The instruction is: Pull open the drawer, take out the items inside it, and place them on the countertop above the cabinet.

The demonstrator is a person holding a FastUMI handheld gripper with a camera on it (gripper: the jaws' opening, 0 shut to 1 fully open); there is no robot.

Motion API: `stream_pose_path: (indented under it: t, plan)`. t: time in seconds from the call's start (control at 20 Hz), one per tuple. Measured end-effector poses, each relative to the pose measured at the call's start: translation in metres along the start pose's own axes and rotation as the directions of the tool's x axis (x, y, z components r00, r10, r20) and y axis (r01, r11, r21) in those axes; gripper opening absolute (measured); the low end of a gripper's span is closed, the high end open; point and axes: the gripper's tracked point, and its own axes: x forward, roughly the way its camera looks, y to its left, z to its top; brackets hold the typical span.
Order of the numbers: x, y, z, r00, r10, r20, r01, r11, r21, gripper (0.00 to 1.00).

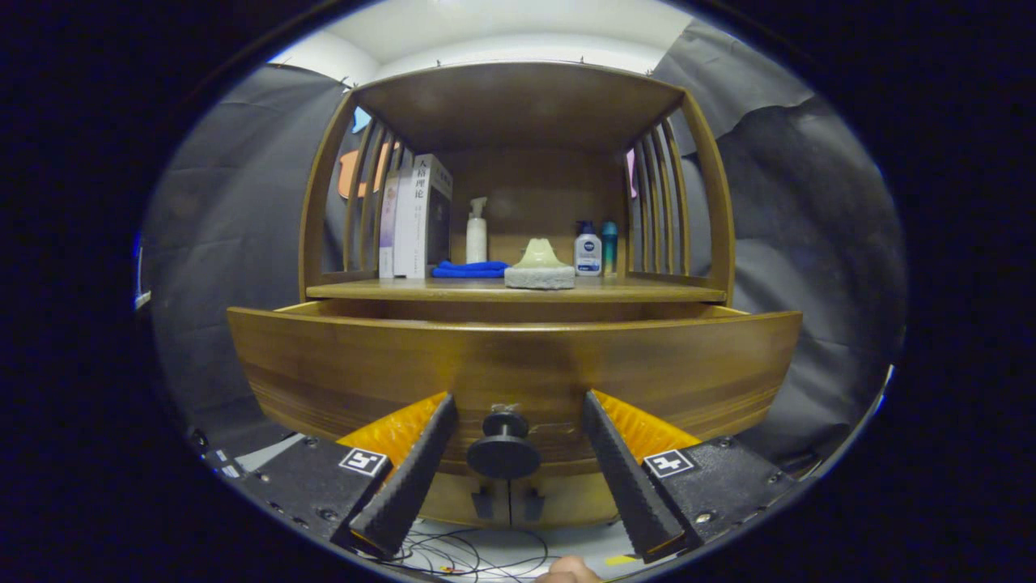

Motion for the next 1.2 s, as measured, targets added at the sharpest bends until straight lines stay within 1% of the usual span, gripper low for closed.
stream_pose_path:
  t: [0.5,1.2]
  plan:
    - [0.024,-0.001,0.004,1.0,-0.008,-0.027,0.007,1.0,-0.028,1.0]
    - [0.066,0.0,0.01,0.998,-0.016,-0.068,0.015,1.0,-0.01,1.0]
